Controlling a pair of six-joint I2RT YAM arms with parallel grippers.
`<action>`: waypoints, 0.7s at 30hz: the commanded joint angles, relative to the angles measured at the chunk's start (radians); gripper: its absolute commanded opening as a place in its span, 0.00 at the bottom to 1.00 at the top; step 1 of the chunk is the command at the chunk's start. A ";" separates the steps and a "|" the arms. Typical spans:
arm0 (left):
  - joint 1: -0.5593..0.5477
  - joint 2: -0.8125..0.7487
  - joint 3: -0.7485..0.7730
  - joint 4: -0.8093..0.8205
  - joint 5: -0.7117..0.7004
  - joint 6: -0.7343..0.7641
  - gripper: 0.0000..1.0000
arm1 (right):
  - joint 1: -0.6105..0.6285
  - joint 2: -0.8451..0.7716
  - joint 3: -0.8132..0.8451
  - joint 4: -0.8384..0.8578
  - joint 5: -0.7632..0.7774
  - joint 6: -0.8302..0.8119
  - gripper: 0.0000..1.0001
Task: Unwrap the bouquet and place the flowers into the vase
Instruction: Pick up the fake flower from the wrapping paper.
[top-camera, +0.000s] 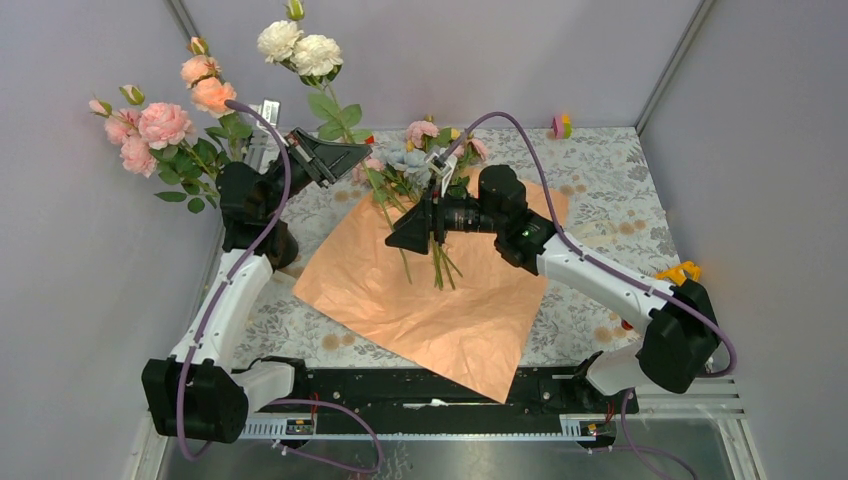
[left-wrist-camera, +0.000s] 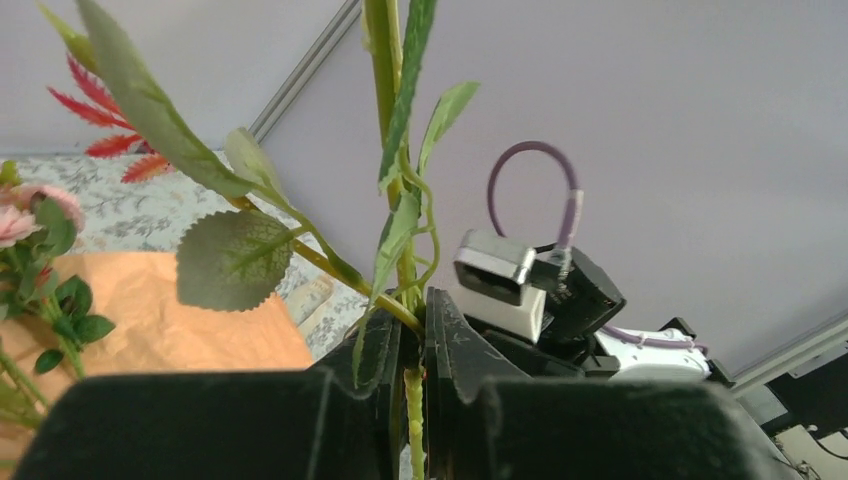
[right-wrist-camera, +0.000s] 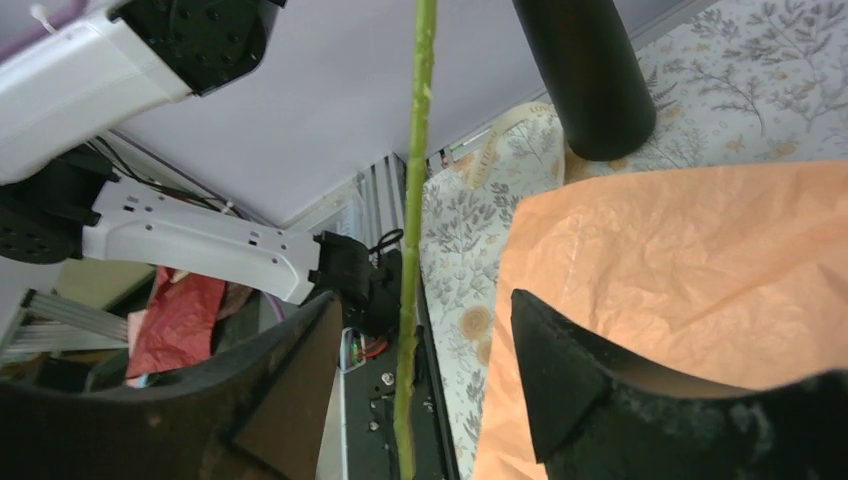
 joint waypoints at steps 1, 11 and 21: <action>0.003 -0.052 0.100 -0.183 0.035 0.239 0.00 | 0.007 -0.078 0.011 -0.025 0.087 -0.061 0.77; 0.086 -0.121 0.339 -0.802 -0.025 0.879 0.00 | -0.018 -0.181 -0.057 -0.171 0.358 -0.167 0.99; 0.311 -0.163 0.414 -0.831 -0.182 1.056 0.00 | -0.293 -0.302 -0.232 -0.185 0.387 -0.148 1.00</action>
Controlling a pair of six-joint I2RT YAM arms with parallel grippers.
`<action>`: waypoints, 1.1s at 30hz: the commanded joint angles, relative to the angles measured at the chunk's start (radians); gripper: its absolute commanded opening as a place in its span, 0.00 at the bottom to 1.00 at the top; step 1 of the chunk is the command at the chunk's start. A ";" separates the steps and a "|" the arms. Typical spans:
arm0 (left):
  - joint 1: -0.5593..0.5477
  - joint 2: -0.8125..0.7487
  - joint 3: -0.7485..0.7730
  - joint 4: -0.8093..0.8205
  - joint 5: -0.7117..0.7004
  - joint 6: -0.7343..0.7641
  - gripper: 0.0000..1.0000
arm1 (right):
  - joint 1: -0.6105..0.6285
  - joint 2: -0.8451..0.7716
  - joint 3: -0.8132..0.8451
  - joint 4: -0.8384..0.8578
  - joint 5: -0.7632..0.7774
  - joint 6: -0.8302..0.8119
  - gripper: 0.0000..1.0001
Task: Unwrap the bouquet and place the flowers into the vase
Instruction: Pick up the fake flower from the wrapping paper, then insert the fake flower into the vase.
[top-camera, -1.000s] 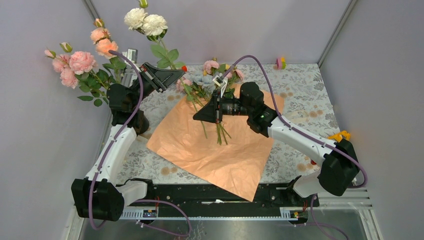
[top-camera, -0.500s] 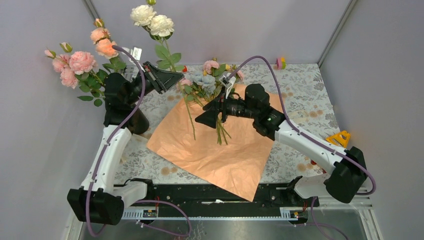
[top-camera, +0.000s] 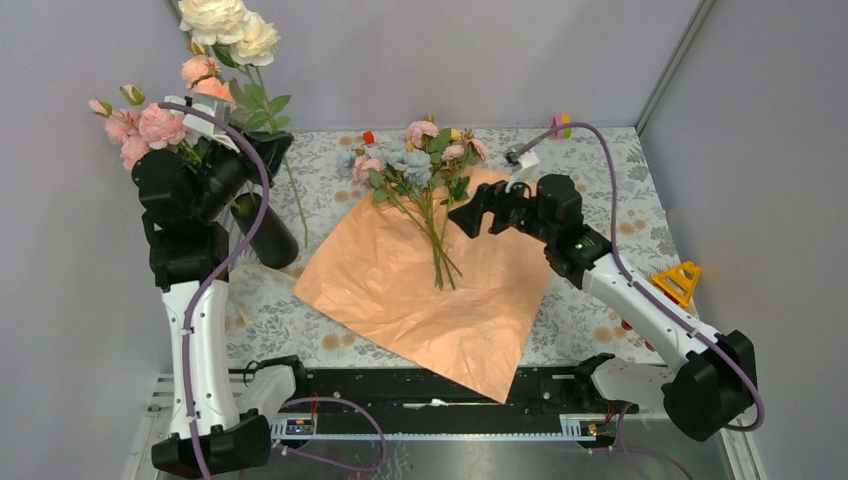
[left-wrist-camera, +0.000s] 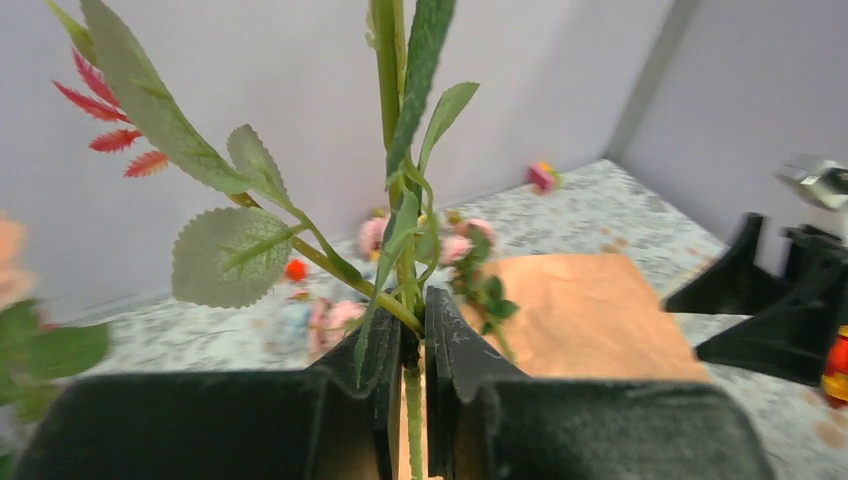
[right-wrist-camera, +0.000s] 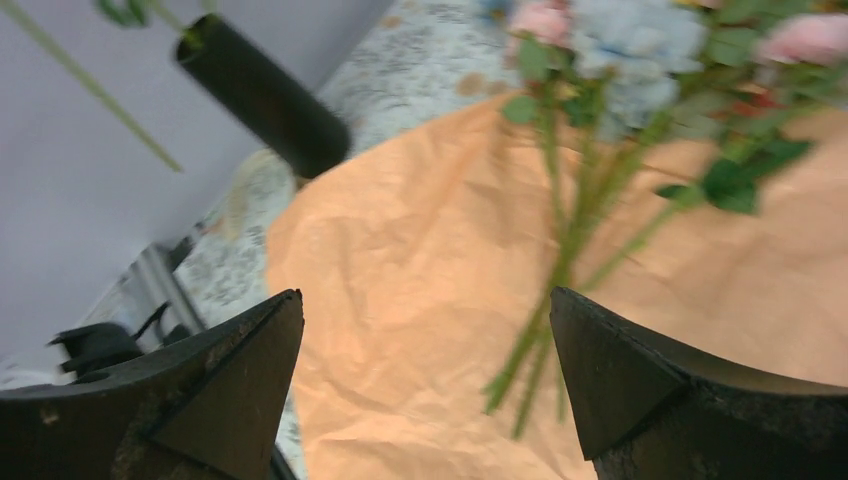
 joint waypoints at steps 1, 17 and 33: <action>0.083 0.013 0.101 -0.020 -0.122 0.141 0.00 | -0.134 -0.067 -0.059 -0.009 0.035 -0.007 1.00; 0.295 0.096 0.045 0.434 -0.221 0.074 0.00 | -0.410 -0.132 -0.161 0.001 -0.044 0.033 1.00; 0.353 0.134 -0.205 0.687 -0.186 -0.001 0.00 | -0.445 -0.126 -0.204 0.079 -0.110 0.086 0.99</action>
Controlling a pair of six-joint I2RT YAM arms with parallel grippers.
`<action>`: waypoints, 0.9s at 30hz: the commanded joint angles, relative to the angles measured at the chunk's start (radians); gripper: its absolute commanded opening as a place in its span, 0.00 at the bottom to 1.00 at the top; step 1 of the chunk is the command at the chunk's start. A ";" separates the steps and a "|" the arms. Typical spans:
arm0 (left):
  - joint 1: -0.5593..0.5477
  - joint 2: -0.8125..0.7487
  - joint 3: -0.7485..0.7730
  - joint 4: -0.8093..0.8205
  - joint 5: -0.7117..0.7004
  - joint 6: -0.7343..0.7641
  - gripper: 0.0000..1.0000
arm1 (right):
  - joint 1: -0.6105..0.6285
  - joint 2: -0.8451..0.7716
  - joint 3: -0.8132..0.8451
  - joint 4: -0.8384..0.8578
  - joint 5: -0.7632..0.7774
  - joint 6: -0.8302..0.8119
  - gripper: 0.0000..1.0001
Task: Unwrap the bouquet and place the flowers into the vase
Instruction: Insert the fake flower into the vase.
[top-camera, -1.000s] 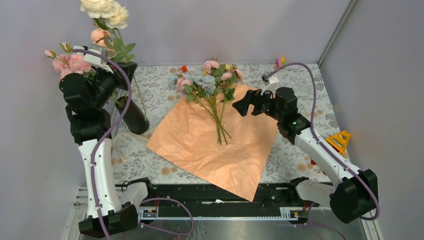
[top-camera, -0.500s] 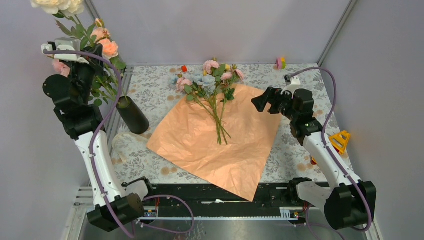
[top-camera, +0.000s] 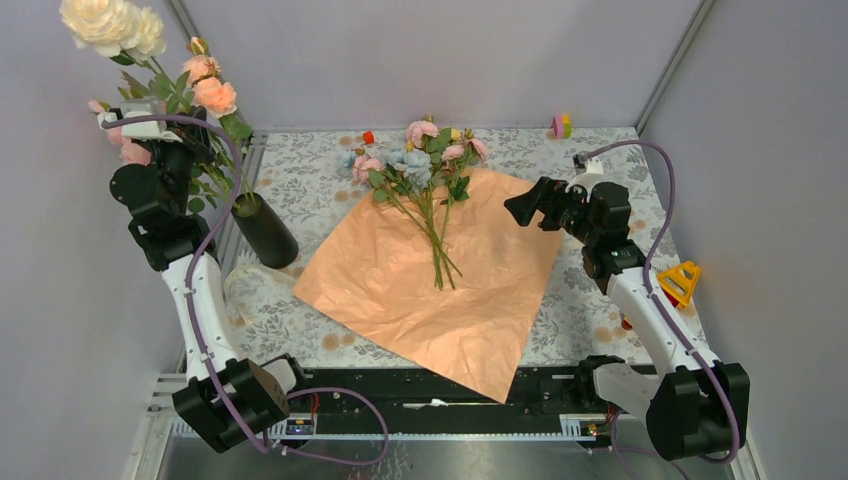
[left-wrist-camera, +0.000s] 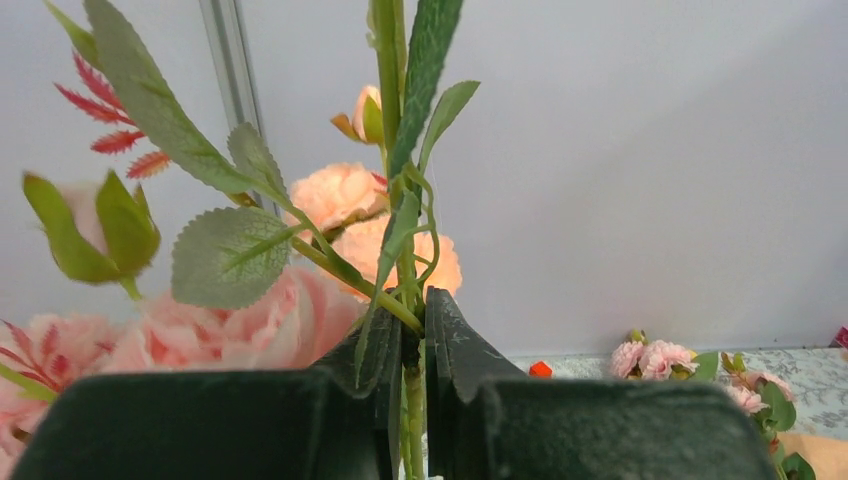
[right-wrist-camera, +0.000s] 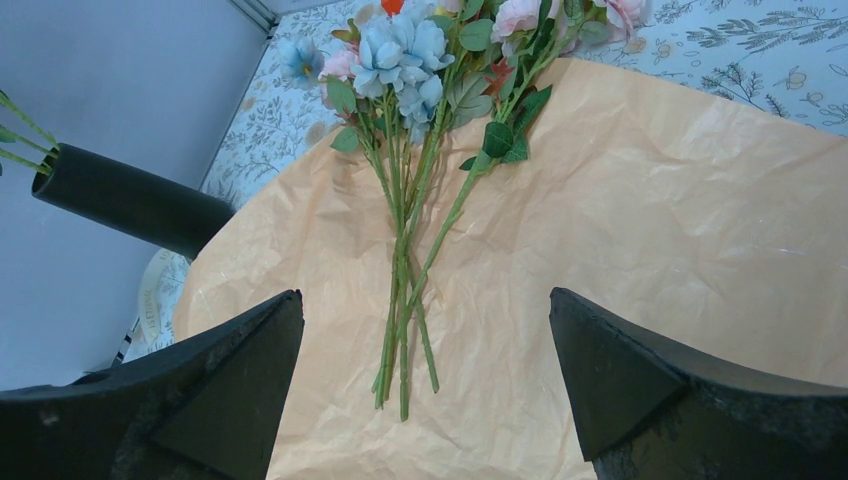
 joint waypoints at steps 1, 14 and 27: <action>0.006 0.000 -0.067 0.124 0.012 -0.005 0.00 | -0.011 -0.012 -0.004 0.069 -0.035 0.021 0.99; 0.005 -0.010 -0.229 0.111 0.011 0.014 0.00 | -0.017 0.009 -0.010 0.106 -0.078 0.053 0.98; 0.003 -0.007 -0.317 0.059 0.020 0.021 0.00 | -0.019 0.021 -0.021 0.133 -0.106 0.077 0.97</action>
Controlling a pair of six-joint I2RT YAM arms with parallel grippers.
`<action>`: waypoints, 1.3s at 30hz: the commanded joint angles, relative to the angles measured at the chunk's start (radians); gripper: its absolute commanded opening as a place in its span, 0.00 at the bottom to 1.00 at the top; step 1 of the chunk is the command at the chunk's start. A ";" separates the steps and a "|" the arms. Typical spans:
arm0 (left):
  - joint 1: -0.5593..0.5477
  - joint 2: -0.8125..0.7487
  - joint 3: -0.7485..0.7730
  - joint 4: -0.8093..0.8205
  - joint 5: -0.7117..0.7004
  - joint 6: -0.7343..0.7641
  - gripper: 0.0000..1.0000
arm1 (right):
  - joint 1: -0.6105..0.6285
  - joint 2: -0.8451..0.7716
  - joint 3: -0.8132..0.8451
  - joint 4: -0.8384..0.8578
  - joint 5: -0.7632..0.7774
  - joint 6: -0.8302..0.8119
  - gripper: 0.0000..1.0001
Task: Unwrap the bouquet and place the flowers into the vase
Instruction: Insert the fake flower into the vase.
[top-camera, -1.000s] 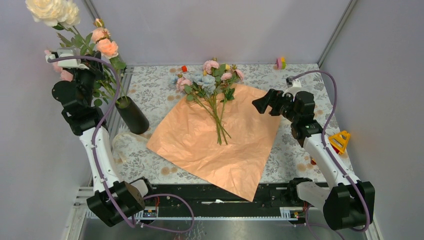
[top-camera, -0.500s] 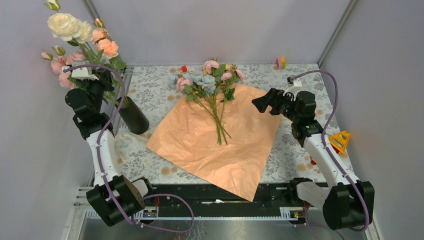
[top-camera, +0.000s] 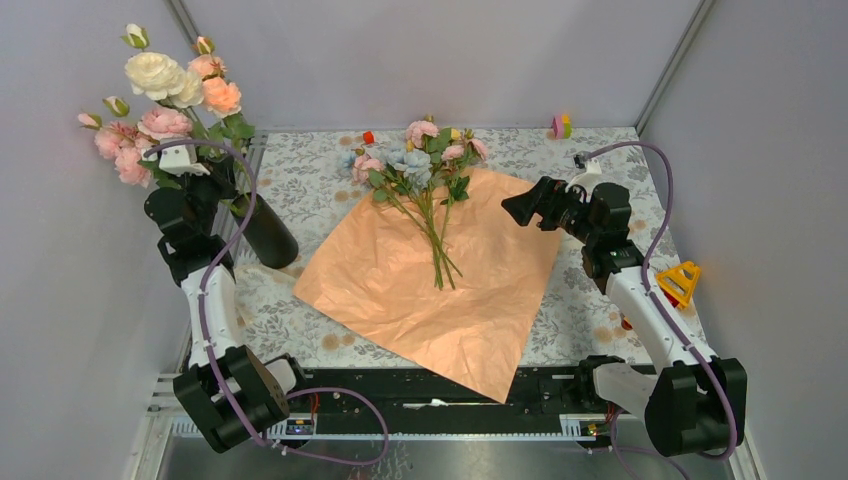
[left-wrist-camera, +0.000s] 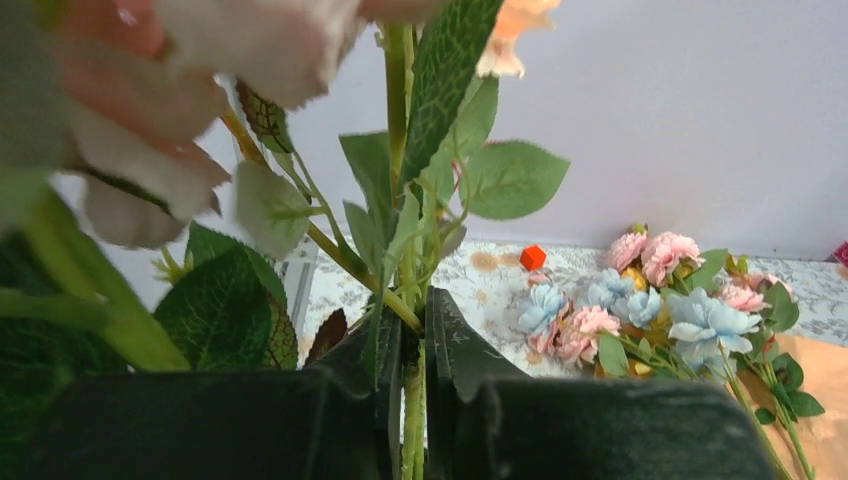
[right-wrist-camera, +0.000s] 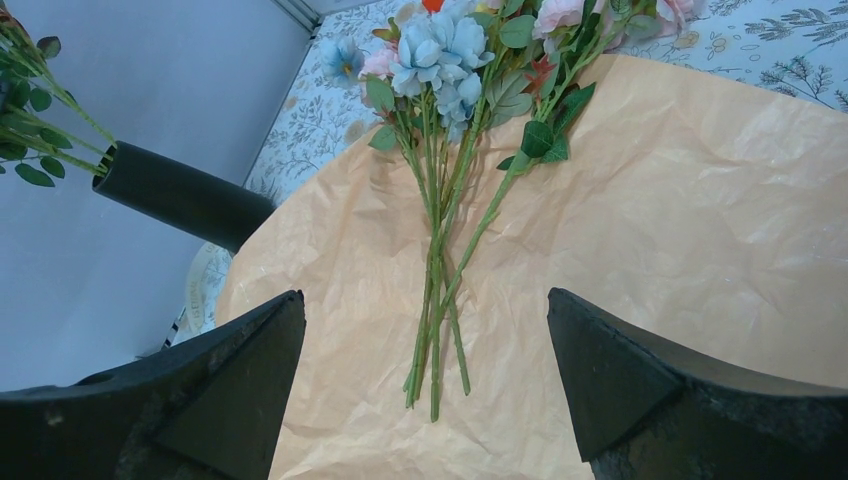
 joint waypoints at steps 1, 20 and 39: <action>0.001 -0.006 -0.034 0.007 0.018 0.007 0.00 | -0.006 0.005 -0.003 0.057 -0.027 0.011 0.97; -0.042 0.005 -0.040 -0.109 -0.035 0.053 0.24 | -0.006 0.022 -0.012 0.084 -0.043 0.030 0.97; -0.071 -0.065 -0.033 -0.169 -0.065 0.047 0.53 | -0.007 0.044 -0.002 0.090 -0.062 0.041 0.96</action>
